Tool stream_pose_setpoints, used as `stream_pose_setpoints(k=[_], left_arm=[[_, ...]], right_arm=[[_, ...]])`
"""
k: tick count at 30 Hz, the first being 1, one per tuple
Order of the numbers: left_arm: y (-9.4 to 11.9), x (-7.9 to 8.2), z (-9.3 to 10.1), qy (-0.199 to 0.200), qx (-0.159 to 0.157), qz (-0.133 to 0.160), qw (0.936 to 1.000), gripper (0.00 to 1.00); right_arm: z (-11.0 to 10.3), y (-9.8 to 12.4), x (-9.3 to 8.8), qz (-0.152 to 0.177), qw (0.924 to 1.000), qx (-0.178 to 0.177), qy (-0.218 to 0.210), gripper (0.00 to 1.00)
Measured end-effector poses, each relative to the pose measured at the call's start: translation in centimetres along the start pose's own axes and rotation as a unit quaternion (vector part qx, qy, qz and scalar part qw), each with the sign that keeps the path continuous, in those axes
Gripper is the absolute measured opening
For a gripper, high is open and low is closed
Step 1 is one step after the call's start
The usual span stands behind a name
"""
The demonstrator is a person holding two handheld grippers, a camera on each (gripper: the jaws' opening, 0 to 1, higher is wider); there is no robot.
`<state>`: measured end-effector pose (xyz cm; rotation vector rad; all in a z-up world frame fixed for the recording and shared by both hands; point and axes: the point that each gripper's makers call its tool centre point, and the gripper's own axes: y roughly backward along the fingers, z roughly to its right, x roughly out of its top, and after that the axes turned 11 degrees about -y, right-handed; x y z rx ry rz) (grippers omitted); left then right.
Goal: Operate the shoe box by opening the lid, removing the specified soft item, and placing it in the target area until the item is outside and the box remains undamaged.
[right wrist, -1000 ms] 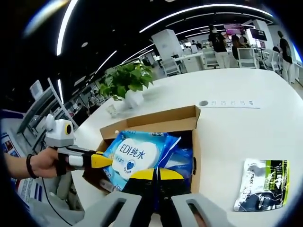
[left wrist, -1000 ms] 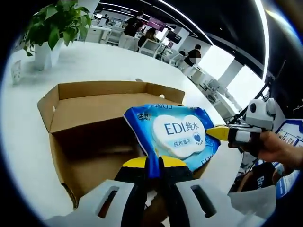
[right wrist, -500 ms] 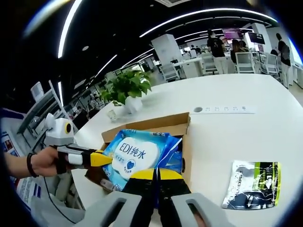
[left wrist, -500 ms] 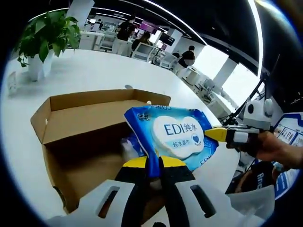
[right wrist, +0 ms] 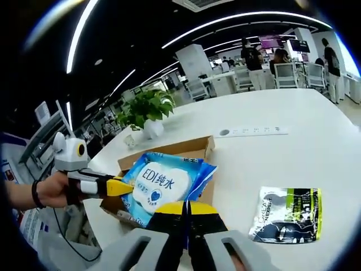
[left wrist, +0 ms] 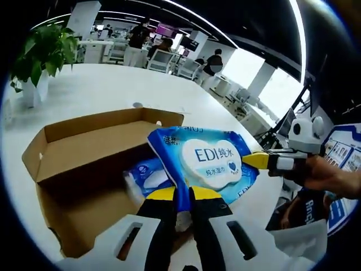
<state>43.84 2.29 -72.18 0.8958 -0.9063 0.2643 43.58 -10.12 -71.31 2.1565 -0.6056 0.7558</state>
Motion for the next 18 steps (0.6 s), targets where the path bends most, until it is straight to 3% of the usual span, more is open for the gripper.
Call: stream_pose_setpoints(k=[18], left_arm=[[-4.1, 1.1, 5.2, -0.038, -0.031, -0.017, 0.9986, 0.06]], right_arm=[[4.8, 4.6, 0.0, 0.021, 0.9992, -0.023, -0.025, 0.00]])
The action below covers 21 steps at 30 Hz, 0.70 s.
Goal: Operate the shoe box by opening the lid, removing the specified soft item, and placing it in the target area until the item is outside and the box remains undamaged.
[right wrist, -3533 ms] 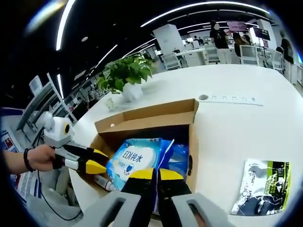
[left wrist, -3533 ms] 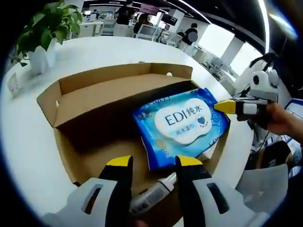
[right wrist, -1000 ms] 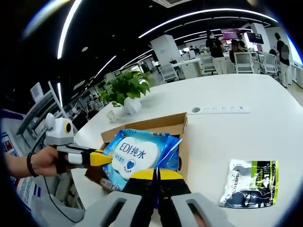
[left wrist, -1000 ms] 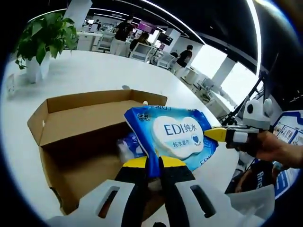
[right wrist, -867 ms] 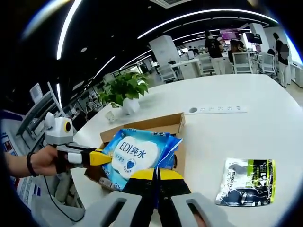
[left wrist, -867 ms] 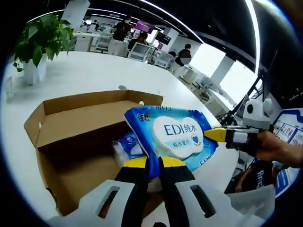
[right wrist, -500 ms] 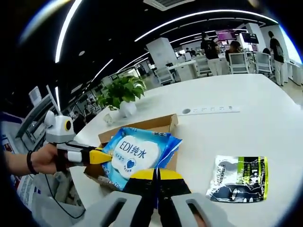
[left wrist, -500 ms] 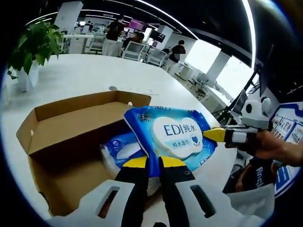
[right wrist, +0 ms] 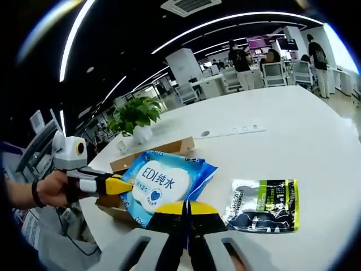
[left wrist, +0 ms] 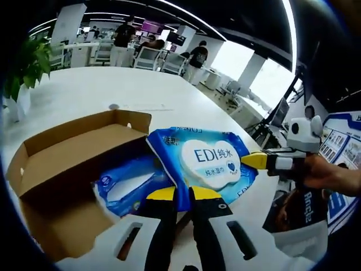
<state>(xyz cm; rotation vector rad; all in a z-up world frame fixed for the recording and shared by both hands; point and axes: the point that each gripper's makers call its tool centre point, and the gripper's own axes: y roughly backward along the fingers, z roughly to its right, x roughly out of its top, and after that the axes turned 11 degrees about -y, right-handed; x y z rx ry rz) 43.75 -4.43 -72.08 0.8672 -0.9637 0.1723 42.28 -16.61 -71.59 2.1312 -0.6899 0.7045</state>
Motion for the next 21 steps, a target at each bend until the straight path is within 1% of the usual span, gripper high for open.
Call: stream_pose_setpoints(k=[12, 21], left_arm=[[-3.4, 0.7, 4.2, -0.020, -0.023, -0.015, 0.9994, 0.06], [-6.0, 1.2, 6.5, -0.028, -0.036, -0.022, 0.9987, 0.06]], right_arm=[[4.3, 3.1, 0.3, 0.010, 0.9995, -0.023, -0.017, 0.00], [7.1, 5.0, 0.6, 0.015, 0.9990, -0.035, -0.023, 0.00]])
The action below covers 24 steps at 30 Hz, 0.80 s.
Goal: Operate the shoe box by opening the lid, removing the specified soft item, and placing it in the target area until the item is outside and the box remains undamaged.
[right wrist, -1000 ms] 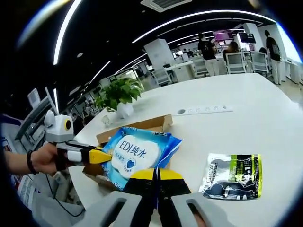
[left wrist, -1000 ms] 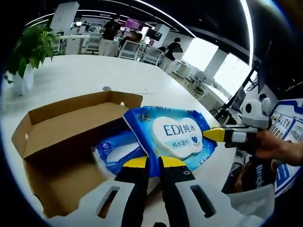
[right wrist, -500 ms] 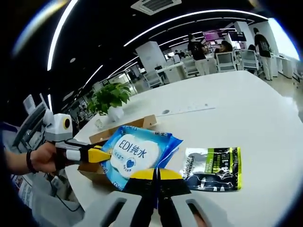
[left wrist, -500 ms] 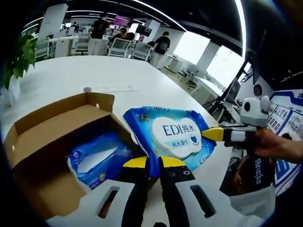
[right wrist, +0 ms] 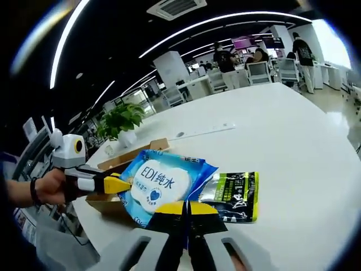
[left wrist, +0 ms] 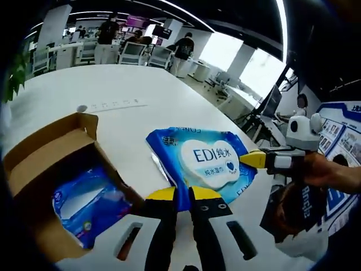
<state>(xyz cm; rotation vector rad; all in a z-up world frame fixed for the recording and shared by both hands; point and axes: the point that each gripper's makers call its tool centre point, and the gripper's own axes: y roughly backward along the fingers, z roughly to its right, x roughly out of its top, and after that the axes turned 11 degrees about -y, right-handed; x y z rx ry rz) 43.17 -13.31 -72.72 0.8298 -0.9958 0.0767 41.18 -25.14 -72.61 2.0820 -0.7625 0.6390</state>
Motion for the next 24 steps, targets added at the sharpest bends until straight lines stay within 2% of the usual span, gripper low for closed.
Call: stream_pose_setpoints(k=[15, 24], left_arm=[[-3.6, 0.6, 1.7, 0.000, -0.009, -0.012, 0.9999, 0.06], [-4.8, 0.9, 1.0, 0.008, -0.001, -0.015, 0.9999, 0.06]], right_arm=[[3.9, 1.0, 0.8, -0.006, 0.9999, -0.012, -0.003, 0.00], [5.0, -0.3, 1.8, -0.021, 0.9997, -0.010, 0.004, 0.00]])
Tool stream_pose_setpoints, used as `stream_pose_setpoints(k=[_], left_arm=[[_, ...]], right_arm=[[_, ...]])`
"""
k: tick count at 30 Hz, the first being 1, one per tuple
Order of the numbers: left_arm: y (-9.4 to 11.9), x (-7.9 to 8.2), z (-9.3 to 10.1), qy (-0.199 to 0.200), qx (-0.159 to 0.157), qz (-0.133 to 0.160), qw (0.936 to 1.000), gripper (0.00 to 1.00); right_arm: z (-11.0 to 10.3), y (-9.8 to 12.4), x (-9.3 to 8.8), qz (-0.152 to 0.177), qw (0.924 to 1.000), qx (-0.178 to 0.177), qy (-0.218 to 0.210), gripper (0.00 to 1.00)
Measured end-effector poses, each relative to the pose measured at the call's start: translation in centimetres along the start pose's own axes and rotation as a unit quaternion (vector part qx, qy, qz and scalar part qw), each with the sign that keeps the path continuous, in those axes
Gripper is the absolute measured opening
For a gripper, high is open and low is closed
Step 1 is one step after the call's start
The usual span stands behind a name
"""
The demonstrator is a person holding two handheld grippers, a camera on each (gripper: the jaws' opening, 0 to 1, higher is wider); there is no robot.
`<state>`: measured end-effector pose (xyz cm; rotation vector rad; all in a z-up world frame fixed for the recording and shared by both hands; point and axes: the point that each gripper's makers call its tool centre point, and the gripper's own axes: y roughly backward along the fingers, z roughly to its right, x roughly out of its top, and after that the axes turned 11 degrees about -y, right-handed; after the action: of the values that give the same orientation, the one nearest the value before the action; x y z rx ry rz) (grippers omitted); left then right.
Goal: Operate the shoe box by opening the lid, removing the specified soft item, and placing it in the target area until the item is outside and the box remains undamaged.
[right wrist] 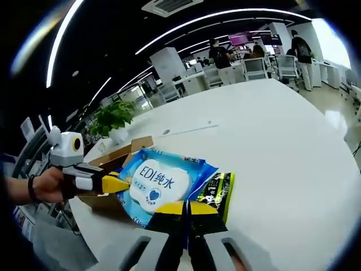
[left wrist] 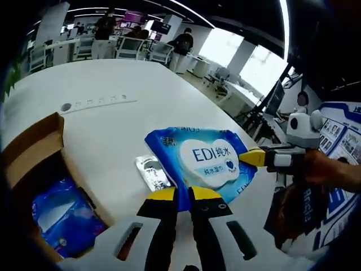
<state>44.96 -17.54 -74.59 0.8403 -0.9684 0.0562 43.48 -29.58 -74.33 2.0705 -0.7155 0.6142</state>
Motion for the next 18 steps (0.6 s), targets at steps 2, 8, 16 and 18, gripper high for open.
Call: stream_pose_setpoints(k=[2, 8, 16, 18], left_arm=[[-0.3, 0.0, -0.3, 0.007, 0.005, 0.000, 1.0000, 0.06], [-1.3, -0.3, -1.2, 0.024, 0.017, -0.007, 0.9995, 0.06], [-2.4, -0.3, -2.0, 0.034, 0.028, -0.012, 0.9990, 0.06], [-2.6, -0.3, -2.0, 0.035, 0.029, -0.013, 0.9989, 0.06]], right_arm=[[0.2, -0.5, 0.3, -0.004, 1.0000, 0.002, 0.004, 0.00], [1.0, -2.3, 1.0, -0.030, 0.9992, 0.006, 0.024, 0.00], [2.1, -3.7, 1.6, -0.047, 0.9983, 0.009, 0.032, 0.00], [2.4, -3.9, 1.6, -0.050, 0.9981, 0.010, 0.033, 0.00]])
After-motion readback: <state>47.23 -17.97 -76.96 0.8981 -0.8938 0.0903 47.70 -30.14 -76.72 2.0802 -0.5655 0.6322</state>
